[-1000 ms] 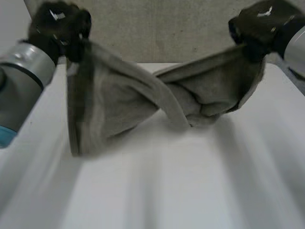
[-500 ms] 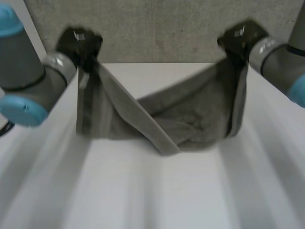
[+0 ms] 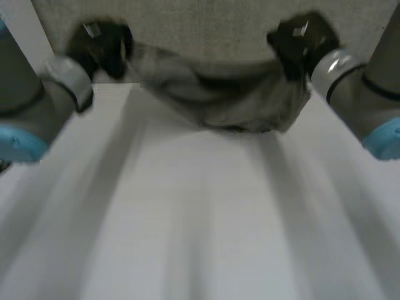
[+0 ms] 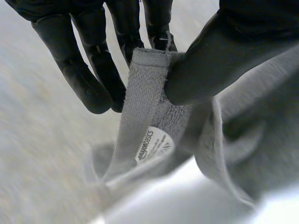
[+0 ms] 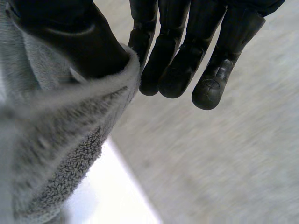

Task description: Fold the towel.

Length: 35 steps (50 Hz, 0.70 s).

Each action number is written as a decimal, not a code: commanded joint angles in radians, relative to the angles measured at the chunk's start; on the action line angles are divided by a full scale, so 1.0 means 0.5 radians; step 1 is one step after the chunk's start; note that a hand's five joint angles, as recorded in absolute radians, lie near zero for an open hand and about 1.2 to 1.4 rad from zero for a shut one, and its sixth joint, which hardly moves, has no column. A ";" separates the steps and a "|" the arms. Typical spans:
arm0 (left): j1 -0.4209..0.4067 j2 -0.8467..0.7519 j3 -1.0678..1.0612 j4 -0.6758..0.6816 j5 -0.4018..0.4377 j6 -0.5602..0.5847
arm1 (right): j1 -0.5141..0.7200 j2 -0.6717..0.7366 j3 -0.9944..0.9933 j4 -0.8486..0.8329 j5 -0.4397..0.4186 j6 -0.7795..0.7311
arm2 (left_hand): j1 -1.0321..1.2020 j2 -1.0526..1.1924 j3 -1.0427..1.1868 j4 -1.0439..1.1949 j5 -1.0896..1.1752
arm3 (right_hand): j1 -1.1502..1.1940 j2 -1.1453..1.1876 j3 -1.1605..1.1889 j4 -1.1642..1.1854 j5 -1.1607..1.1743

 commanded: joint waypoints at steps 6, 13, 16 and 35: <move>0.073 0.016 -0.958 0.252 0.147 0.737 | -0.032 0.076 0.427 0.179 -0.001 -0.183 | -0.134 -0.241 -0.308 -0.254 -0.554 | 0.099 0.131 0.116 0.111 0.102; 0.107 0.207 -1.223 0.264 0.156 0.765 | -0.035 0.051 0.547 0.173 0.005 -0.180 | -0.134 -0.241 -0.308 -0.254 -0.554 | 0.099 0.131 0.116 0.111 0.102; 0.107 0.323 -1.342 0.264 0.156 0.765 | -0.035 0.015 0.590 0.173 0.005 -0.174 | -0.134 -0.241 -0.308 -0.254 -0.554 | 0.099 0.131 0.116 0.111 0.102; 0.410 1.409 -1.861 0.249 0.613 0.590 | -0.041 -0.599 0.799 0.173 -0.102 -0.051 | -0.134 -0.241 -0.308 -0.254 -0.554 | 0.099 0.131 0.116 0.111 0.102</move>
